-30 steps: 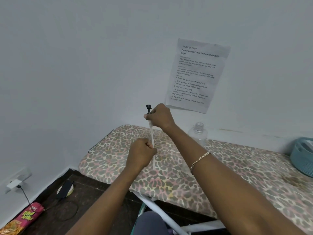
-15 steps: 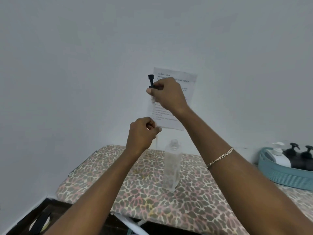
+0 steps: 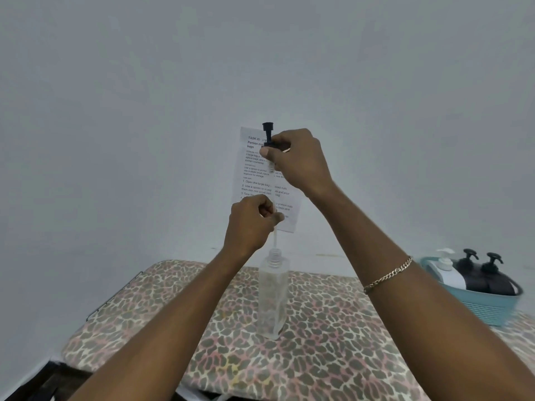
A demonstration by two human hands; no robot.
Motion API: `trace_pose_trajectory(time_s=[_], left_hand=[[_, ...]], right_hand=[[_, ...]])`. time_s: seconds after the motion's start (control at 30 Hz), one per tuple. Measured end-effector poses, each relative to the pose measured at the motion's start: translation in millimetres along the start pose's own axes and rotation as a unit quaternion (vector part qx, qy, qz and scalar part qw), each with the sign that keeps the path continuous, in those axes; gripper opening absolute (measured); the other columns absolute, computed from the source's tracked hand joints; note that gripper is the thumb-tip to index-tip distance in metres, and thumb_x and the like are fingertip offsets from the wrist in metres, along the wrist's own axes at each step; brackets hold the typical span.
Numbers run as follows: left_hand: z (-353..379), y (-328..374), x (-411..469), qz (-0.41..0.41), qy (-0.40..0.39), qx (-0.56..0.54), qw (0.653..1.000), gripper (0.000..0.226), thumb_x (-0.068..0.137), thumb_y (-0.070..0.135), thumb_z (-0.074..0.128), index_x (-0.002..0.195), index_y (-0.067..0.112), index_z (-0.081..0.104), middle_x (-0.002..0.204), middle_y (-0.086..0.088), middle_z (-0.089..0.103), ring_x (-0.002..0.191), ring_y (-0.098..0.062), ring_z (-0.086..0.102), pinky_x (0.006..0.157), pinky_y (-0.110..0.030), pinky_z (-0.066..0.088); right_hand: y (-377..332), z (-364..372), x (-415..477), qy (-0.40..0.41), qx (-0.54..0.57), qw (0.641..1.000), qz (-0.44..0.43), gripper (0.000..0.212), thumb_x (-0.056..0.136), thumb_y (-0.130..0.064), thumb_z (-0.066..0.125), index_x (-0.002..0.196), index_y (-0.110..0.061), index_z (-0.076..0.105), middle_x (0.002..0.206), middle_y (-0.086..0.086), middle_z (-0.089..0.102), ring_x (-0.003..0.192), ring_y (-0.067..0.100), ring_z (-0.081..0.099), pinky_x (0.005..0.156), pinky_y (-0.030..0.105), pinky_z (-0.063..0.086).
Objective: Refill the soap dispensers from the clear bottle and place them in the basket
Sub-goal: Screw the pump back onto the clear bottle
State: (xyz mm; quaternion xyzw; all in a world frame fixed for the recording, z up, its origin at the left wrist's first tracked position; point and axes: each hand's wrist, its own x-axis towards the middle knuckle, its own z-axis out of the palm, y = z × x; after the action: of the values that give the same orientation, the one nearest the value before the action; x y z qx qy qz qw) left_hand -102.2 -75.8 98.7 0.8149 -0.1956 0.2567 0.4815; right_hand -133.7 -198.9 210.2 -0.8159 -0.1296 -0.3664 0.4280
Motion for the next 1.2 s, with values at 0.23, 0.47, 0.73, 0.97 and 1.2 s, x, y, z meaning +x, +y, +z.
trace_pose_trajectory(time_s=[0.23,0.47,0.73,0.97,1.2], left_hand=[[10.9,-18.2,-7.5,-0.020,-0.016,0.015,1.000,0.020,0.084,0.017,0.086,0.075,0.012,0.068,0.068,-0.002,0.071,0.065,-0.020,0.073,0.076,-0.045,0.063],[15.7,-37.2,-20.7,-0.038,-0.042,0.054,0.997,0.020,0.082,0.018,0.088,0.076,0.011,0.070,0.072,-0.002,0.072,0.068,-0.018,0.069,0.065,-0.024,0.050],[19.2,-49.9,-35.2,-0.037,-0.051,0.049,0.997,0.019,0.088,0.029,0.082,0.080,0.013,0.074,0.076,0.002,0.073,0.072,-0.014,0.070,0.074,-0.032,0.056],[24.4,-61.2,-48.6,-0.007,-0.053,0.043,0.998,0.027,0.097,0.044,0.071,0.093,0.018,0.079,0.087,0.010,0.076,0.083,-0.002,0.070,0.084,-0.034,0.059],[28.8,-72.3,-56.6,-0.007,-0.047,0.033,0.998,0.028,0.090,0.046,0.078,0.100,0.020,0.075,0.094,0.014,0.072,0.093,0.000,0.067,0.085,-0.034,0.059]], right_hand=[[21.6,11.4,-12.0,-0.011,0.006,1.000,0.012,0.019,0.093,-0.022,0.075,0.105,-0.008,0.078,0.092,0.000,0.077,0.065,0.008,0.069,0.063,0.013,0.055],[41.9,26.3,-28.0,-0.031,0.007,0.999,0.029,0.016,0.093,-0.020,0.075,0.106,-0.010,0.078,0.086,-0.008,0.071,0.064,-0.004,0.063,0.057,0.003,0.045],[71.1,40.1,-55.4,-0.043,0.007,0.997,0.060,0.014,0.092,-0.023,0.076,0.104,-0.015,0.079,0.091,-0.009,0.074,0.075,-0.001,0.067,0.063,0.005,0.045],[93.7,46.8,-80.6,-0.053,0.026,0.994,0.088,0.012,0.091,-0.022,0.075,0.102,-0.019,0.079,0.093,-0.011,0.077,0.085,0.000,0.070,0.073,0.013,0.048],[104.3,50.1,-95.0,-0.053,0.047,0.993,0.096,0.012,0.091,-0.021,0.075,0.103,-0.022,0.077,0.094,-0.014,0.076,0.082,-0.006,0.068,0.066,0.001,0.043]])
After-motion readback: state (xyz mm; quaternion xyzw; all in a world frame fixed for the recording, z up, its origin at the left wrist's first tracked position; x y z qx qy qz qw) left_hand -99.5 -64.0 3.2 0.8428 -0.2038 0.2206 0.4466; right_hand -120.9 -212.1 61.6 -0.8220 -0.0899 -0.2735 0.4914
